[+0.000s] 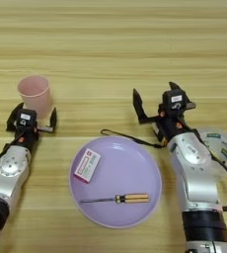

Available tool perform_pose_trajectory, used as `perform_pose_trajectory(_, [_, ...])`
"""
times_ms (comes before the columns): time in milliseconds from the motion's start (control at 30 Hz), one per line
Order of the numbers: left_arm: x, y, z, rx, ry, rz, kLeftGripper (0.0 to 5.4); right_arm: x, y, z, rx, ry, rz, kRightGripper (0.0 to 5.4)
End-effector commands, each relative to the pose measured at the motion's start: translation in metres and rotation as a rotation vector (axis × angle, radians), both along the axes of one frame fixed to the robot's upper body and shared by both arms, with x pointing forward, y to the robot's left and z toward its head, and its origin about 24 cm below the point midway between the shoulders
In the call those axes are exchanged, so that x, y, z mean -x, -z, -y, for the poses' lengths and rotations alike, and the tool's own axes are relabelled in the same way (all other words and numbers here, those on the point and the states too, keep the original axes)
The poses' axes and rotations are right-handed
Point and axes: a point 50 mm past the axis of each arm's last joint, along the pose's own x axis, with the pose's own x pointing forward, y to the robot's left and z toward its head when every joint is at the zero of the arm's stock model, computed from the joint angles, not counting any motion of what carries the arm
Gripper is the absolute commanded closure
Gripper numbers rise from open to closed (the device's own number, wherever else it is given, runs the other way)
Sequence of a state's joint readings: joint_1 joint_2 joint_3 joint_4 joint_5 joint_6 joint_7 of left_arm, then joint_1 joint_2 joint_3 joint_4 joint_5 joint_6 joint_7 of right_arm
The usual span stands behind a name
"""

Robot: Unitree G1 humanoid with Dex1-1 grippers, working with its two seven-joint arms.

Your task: Move the objects on the table

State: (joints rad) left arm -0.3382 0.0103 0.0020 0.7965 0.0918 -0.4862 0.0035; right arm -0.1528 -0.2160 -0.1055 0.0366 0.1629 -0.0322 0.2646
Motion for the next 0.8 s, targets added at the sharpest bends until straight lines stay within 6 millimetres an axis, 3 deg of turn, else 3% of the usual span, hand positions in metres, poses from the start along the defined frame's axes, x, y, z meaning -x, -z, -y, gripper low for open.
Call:
perform_pose_trajectory(33, [-0.004, -0.004, 0.001, 0.004, 0.013, 0.012, 0.00, -0.005, -0.004, -0.005, -0.001, 0.000, 0.012, 0.01])
perform_pose_trajectory(800, [-0.023, -0.014, -0.006, -0.027, -0.026, 0.007, 0.00, -0.006, -0.005, -0.015, -0.005, -0.012, 0.020, 0.01])
